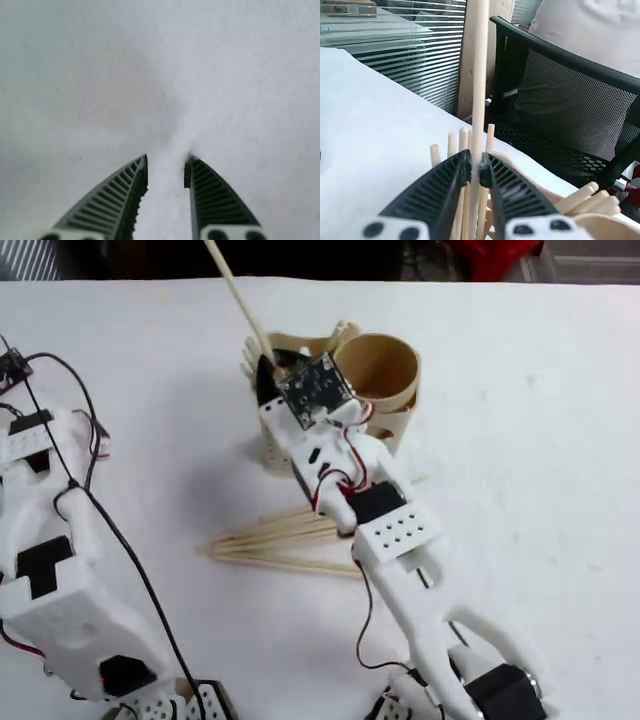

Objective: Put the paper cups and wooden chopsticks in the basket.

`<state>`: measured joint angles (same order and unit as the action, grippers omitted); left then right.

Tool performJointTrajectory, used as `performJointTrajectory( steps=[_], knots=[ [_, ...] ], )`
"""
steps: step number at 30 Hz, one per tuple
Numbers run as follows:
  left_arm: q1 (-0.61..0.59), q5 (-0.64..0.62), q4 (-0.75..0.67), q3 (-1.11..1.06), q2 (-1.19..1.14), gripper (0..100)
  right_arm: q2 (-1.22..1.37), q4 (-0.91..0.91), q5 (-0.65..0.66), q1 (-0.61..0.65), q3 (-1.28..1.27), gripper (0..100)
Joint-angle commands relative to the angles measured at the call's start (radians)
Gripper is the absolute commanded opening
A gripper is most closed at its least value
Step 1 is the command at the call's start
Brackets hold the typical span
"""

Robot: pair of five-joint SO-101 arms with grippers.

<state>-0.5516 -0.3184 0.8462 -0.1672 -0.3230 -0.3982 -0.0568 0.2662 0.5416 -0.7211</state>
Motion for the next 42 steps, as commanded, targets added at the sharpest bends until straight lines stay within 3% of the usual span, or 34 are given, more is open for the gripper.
performJointTrajectory(
  steps=[1, 7, 14, 18, 23, 27, 29, 33, 38, 42],
  knots=[
    [0.007, -0.005, -0.005, 0.044, 0.004, 14, -0.004, -0.019, -0.012, 0.008, 0.008, 2.7],
    [0.007, 0.029, -0.005, 0.044, 0.004, 14, -0.010, -0.005, -0.008, 0.004, 0.012, 17.0],
    [0.007, 0.029, -0.005, 0.044, 0.004, 14, -0.044, 0.076, -0.006, 0.013, 0.032, 10.2],
    [0.008, 0.031, -0.005, 0.044, 0.004, 14, -0.199, 0.306, -0.006, 0.054, 0.034, 2.0],
    [0.012, 0.032, -0.005, 0.044, 0.004, 14, -0.476, 0.621, 0.003, 0.108, 0.035, 2.9],
    [0.012, 0.032, -0.005, 0.044, 0.004, 14, -0.550, 0.912, 0.190, 0.179, 0.034, 3.1],
    [0.012, 0.032, -0.005, 0.044, 0.004, 14, -0.509, 1.013, 0.270, 0.197, 0.028, 3.2],
    [0.012, 0.032, -0.005, 0.044, 0.004, 14, -0.323, 1.095, 0.296, 0.200, 0.029, 4.4],
    [0.012, 0.034, -0.005, 0.044, 0.004, 14, -0.002, 1.047, 0.417, 0.222, 0.031, 17.4],
    [0.012, 0.034, -0.005, 0.044, 0.004, 14, 0.211, 0.914, 0.450, 0.245, 0.028, 16.2]
  ],
)
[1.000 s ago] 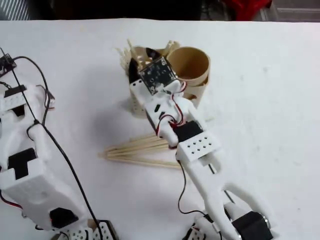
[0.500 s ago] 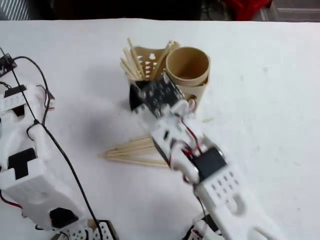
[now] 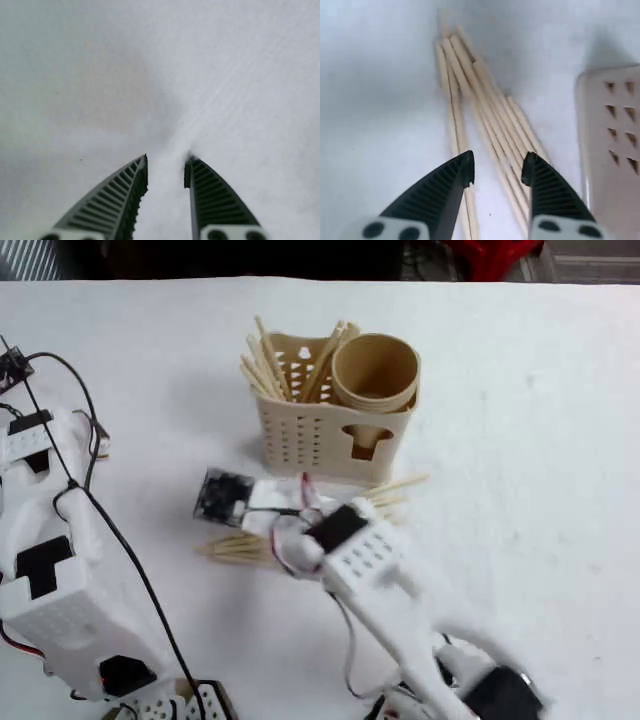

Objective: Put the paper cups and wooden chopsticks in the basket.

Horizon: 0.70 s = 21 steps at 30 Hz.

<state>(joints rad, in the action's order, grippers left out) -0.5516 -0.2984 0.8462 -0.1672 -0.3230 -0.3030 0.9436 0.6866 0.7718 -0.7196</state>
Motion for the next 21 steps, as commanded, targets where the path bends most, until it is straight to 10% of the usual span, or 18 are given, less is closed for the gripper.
performJointTrajectory(
  steps=[1, 21],
  knots=[
    [0.012, 0.014, -0.005, 0.044, 0.004, 14, 0.151, -0.113, 0.031, 0.015, 0.026, 15.1],
    [0.013, 0.014, -0.005, 0.044, 0.004, 14, 0.337, -0.117, 0.044, 0.008, 0.032, 1.1]
  ],
)
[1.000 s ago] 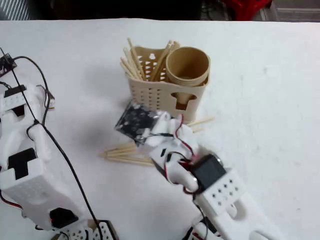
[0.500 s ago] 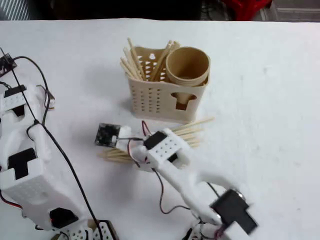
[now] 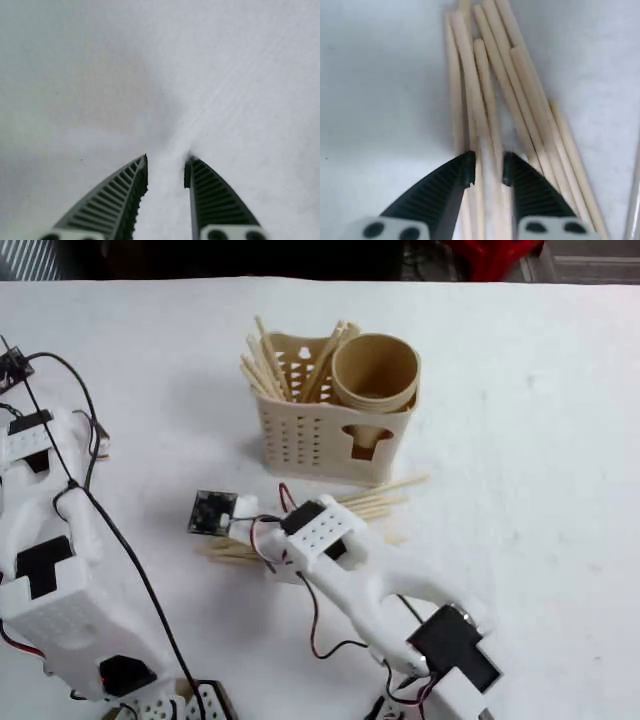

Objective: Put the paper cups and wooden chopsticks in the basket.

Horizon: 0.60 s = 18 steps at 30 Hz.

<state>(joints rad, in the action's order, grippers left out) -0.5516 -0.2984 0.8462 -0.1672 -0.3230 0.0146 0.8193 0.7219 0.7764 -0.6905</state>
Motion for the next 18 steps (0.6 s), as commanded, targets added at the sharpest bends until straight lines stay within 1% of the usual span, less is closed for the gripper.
performJointTrajectory(
  steps=[1, 2, 5, 8, 13, 16, 18],
  knots=[
    [0.013, 0.014, -0.005, 0.044, 0.004, 14, 0.019, 0.005, 0.008, 0.004, 0.003, 1.7],
    [0.013, 0.014, -0.005, 0.044, 0.004, 14, 0.019, 0.005, 0.006, 0.004, 0.003, 2.7],
    [0.013, 0.014, -0.005, 0.044, 0.004, 14, 0.004, 0.012, 0.003, 0.002, 0.015, 1.5],
    [0.013, 0.014, -0.005, 0.044, 0.004, 14, -0.071, 0.012, -0.041, -0.028, 0.025, 1.5],
    [0.013, 0.014, -0.005, 0.044, 0.004, 14, -0.331, 0.064, -0.061, -0.090, 0.026, 1.5],
    [0.013, 0.014, -0.005, 0.044, 0.004, 14, -0.518, 0.104, -0.081, -0.087, 0.031, 1.5],
    [0.013, 0.014, -0.005, 0.044, 0.004, 14, -0.627, 0.143, -0.097, -0.084, 0.080, 1.5]
  ],
)
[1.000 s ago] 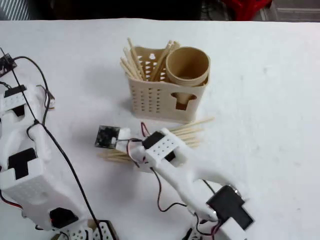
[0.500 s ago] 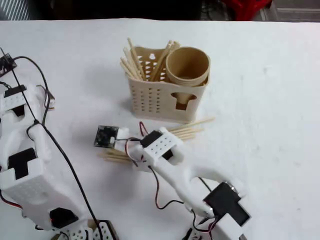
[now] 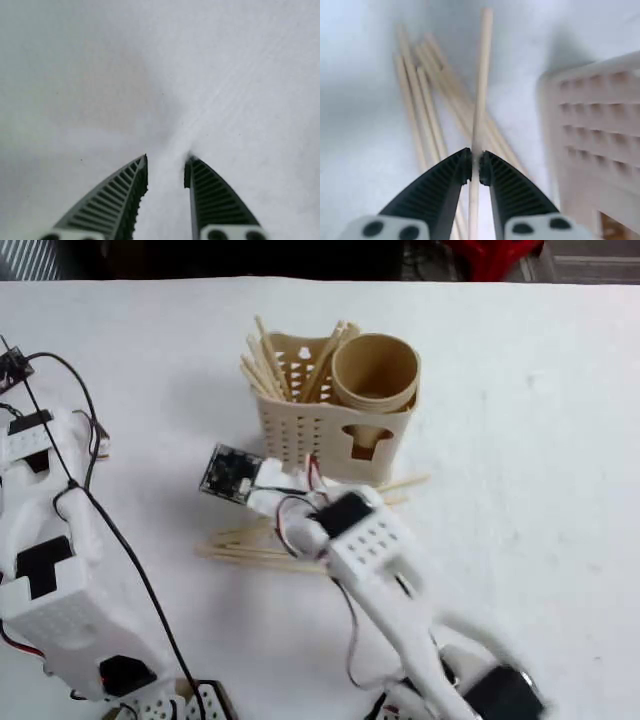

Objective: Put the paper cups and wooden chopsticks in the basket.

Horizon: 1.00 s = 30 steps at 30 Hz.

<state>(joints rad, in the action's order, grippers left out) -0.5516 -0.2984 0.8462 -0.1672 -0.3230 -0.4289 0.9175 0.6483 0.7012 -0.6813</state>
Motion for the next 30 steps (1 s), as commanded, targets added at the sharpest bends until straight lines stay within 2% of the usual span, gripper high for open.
performJointTrajectory(
  steps=[1, 6, 11, 17, 23, 30],
  knots=[
    [0.013, 0.014, -0.005, 0.044, 0.004, 14, -0.225, 0.067, -0.038, -0.010, 0.110, 1.5],
    [0.013, 0.014, -0.005, 0.044, 0.004, 14, -0.277, 0.113, -0.130, -0.015, 0.430, 1.6],
    [0.012, 0.014, -0.005, 0.044, 0.004, 14, -0.162, -0.068, -0.276, -0.039, 0.675, 1.9],
    [0.010, 0.014, -0.005, 0.044, 0.004, 14, 0.030, -0.369, -0.311, -0.134, 0.703, 2.6],
    [0.012, 0.014, -0.005, 0.044, 0.004, 14, 0.157, -0.490, -0.315, -0.168, 0.703, 2.4],
    [0.012, 0.014, -0.005, 0.044, 0.004, 14, 0.186, -0.507, -0.508, -0.170, 0.686, 2.9]
  ],
)
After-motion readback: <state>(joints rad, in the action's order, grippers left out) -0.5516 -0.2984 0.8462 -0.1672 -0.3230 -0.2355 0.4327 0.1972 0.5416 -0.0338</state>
